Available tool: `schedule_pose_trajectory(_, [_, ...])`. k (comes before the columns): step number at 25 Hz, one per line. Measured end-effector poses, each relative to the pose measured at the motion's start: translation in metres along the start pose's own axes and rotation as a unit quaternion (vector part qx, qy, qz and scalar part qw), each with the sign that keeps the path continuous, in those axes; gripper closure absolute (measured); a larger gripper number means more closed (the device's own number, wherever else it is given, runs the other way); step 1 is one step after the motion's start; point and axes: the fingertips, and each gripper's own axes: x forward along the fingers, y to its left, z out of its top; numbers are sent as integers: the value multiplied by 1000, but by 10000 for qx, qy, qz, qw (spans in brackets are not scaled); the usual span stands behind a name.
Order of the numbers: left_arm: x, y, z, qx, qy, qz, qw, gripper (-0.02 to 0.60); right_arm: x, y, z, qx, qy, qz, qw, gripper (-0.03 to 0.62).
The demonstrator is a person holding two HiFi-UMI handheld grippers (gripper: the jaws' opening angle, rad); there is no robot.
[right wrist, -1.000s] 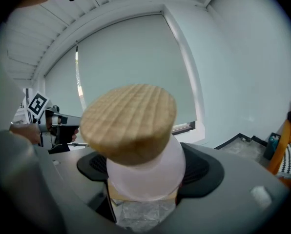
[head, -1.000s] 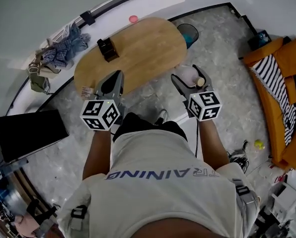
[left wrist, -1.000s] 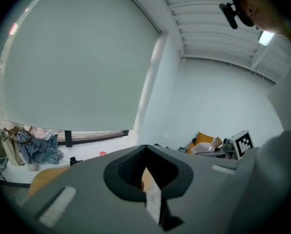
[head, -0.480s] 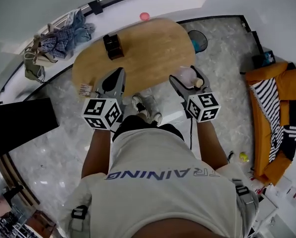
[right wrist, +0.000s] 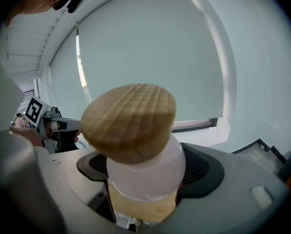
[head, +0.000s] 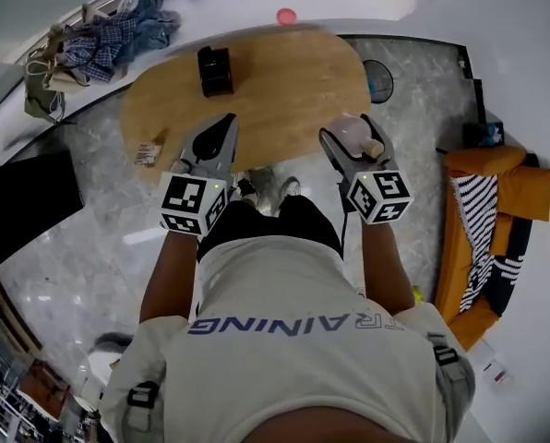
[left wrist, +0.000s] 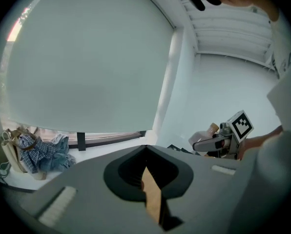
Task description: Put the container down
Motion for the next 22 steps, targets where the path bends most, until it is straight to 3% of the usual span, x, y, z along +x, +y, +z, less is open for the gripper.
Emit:
schedule_pose_trajectory(9, [46,-13,-23,-360,322,335,9983,583,35,-51,-28,-54,472,313,9984,178])
schedule_pose_trajectory(16, [107,-29,-80,-485,668,257,9963,583,97,-96,-99,-176,1019,418,9938,178])
schedule_pose_trajectory(22, [147,-22,-143,-671,1018,336,9920,583,165,-122,-166,189,1334,408,9900,178])
